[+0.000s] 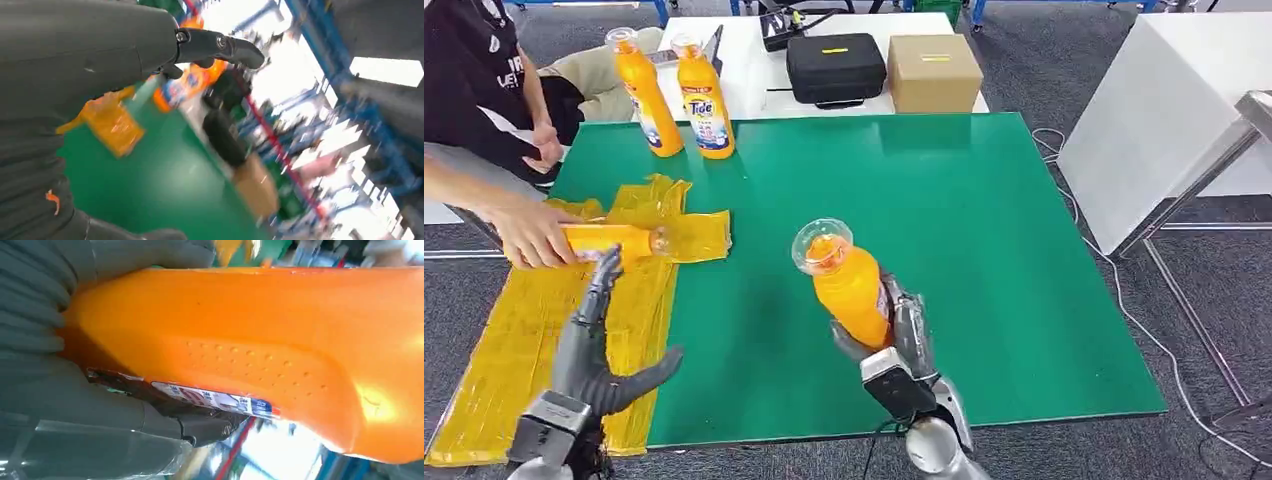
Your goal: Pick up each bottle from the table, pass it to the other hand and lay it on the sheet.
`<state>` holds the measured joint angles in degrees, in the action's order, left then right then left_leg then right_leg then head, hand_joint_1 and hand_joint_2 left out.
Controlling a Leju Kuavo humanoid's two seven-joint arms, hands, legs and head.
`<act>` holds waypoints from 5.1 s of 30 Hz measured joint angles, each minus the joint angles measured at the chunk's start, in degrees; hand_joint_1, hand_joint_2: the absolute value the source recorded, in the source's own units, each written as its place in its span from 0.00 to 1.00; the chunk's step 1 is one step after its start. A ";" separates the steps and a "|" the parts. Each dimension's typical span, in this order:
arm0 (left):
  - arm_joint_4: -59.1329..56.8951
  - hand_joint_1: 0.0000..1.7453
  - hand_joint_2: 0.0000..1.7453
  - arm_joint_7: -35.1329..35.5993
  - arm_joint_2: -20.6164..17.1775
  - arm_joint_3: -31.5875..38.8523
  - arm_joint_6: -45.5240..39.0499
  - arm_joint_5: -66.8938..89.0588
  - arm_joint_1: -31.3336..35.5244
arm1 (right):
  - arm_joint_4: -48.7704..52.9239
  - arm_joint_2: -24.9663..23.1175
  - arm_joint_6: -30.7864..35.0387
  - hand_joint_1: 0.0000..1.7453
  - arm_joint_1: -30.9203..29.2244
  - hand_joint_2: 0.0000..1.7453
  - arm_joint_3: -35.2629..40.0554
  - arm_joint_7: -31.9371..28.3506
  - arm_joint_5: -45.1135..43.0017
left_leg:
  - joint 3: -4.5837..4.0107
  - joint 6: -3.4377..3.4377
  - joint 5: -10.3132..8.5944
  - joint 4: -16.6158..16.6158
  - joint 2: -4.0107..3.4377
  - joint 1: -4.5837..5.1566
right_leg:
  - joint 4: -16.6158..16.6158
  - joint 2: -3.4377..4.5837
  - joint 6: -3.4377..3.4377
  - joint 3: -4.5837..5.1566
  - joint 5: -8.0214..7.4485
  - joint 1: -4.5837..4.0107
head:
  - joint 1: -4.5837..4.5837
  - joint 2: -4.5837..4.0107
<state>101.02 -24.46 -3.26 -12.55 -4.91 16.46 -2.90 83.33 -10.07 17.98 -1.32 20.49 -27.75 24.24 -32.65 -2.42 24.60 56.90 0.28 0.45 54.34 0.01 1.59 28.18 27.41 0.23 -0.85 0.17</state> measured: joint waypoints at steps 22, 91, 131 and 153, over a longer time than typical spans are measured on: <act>-0.26 0.00 1.00 2.56 -2.12 -9.61 2.64 6.68 -4.07 | -6.55 -0.75 -6.40 1.00 -2.26 1.00 6.07 -0.20 -4.33 | -0.28 0.00 0.00 0.02 0.09 0.02 | -0.01 -0.05 0.00 0.32 0.01 0.02 | -0.04 0.00; -21.46 0.00 1.00 14.74 13.71 -17.88 6.75 -18.32 16.44 | -9.28 3.10 10.49 1.00 -9.41 1.00 12.98 5.02 -0.61 | -0.37 -0.07 -0.04 0.07 0.06 0.10 | 0.03 -0.03 0.08 0.35 -0.06 0.10 | 0.02 0.00; -21.33 0.00 1.00 13.82 14.12 -16.87 5.22 -22.30 16.73 | -16.01 1.59 6.24 1.00 -13.32 1.00 17.02 6.01 -7.25 | -0.37 -0.07 -0.05 0.07 0.06 0.10 | 0.03 -0.03 0.08 0.35 -0.06 0.10 | 0.00 0.02; -19.54 0.80 1.00 13.67 13.66 -16.94 5.05 -21.16 16.94 | -17.91 1.13 4.33 1.00 -15.64 1.00 17.11 4.43 -9.99 | -0.37 -0.06 -0.05 0.07 0.05 0.10 | 0.03 -0.03 0.08 0.36 -0.06 0.10 | 0.00 0.00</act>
<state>81.48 -10.80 10.40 -29.48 0.13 -4.70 14.05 65.42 -8.94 22.32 -16.96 37.59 -23.32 14.25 -33.03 -2.48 24.55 56.98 0.33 0.54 54.38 -0.02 1.67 28.53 27.34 0.34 -0.85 0.17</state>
